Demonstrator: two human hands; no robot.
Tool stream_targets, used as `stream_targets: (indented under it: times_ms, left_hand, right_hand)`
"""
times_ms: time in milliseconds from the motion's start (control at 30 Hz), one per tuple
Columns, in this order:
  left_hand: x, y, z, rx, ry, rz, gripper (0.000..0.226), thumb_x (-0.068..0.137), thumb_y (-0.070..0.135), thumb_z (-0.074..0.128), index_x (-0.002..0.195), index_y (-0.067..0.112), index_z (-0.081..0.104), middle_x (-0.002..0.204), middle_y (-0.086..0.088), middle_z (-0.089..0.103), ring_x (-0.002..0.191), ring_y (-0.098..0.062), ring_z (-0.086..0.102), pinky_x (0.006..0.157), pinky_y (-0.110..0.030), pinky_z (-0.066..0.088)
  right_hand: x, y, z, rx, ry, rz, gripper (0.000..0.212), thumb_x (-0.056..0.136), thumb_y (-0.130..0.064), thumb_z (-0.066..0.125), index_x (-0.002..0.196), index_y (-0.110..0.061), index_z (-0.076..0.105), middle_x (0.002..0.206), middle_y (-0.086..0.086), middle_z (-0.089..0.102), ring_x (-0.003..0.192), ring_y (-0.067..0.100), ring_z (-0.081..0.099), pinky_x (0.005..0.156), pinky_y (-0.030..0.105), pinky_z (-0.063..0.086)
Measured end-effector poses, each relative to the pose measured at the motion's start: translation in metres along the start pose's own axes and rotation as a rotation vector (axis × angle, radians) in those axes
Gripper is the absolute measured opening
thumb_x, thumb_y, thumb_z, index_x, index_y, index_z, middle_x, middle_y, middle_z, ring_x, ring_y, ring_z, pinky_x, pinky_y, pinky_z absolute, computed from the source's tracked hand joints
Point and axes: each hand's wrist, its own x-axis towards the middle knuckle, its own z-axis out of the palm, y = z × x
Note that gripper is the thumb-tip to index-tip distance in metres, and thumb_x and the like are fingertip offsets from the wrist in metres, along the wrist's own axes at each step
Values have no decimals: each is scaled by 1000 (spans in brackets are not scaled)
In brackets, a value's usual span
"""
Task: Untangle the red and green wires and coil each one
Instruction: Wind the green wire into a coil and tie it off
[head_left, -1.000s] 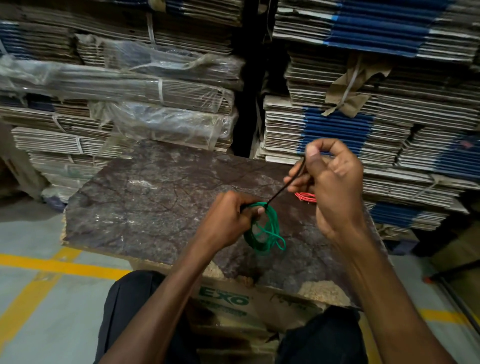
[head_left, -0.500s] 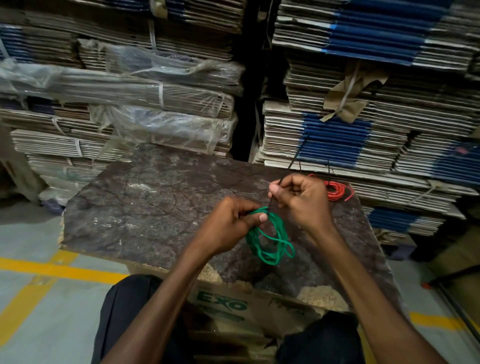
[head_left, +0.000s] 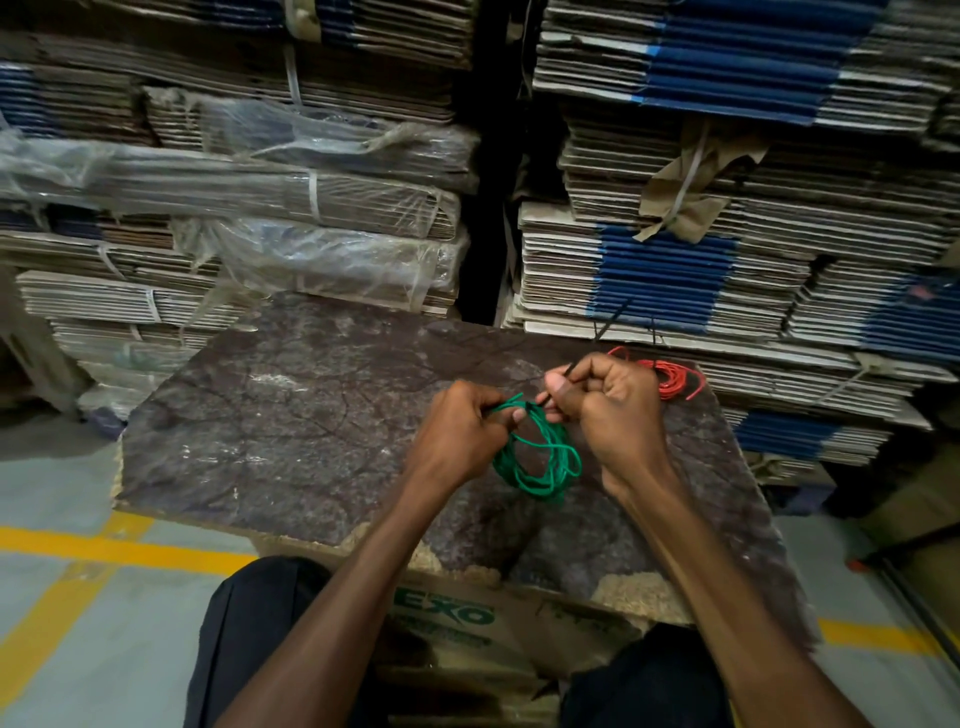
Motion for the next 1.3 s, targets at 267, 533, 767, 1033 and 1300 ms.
stream_targets:
  times_ms: [267,533,767,1033,1300]
  left_hand:
    - [33,-11,21,-237,-36,-133,50,71,54,63,71,4,67,56,0,53,53,-12,43,50,-32,38]
    - [36,14,81,-674,-105,-327,22,92,7,62,82,-11,68,58,-3,66,47,-9,53,43,-17,39]
    - [40,25,121,-435,-139,-201,23,91,12,65,69,10,68,49,9,60,44,0,49,50,-23,37]
    - [25,24,118,278,-214,26,55,93,37,58,137,11,39,140,-14,50,129,-32,47,98,-42,42]
    - [25,11,130,640,-479,87,79,95,63,32,154,14,15,164,-2,1,149,-22,-12,113,-64,-1]
  right_hand:
    - [-1,6,-35,-41,3,-4,14,84,-4,71,99,-3,70,86,9,73,76,6,66,69,14,51]
    - [-12,48,-97,-38,-54,230,36,83,-13,73,119,-16,68,105,0,75,95,13,69,79,28,57]
    - [8,71,-137,-349,77,60,27,82,8,69,108,-2,70,91,-4,73,73,-10,64,72,13,51]
    - [14,90,-157,-529,-5,32,27,89,-22,70,115,-15,71,110,-14,70,100,-7,63,90,19,51]
    - [12,100,-160,-826,-119,41,54,85,-64,49,127,-31,57,116,-4,70,109,13,65,92,41,52]
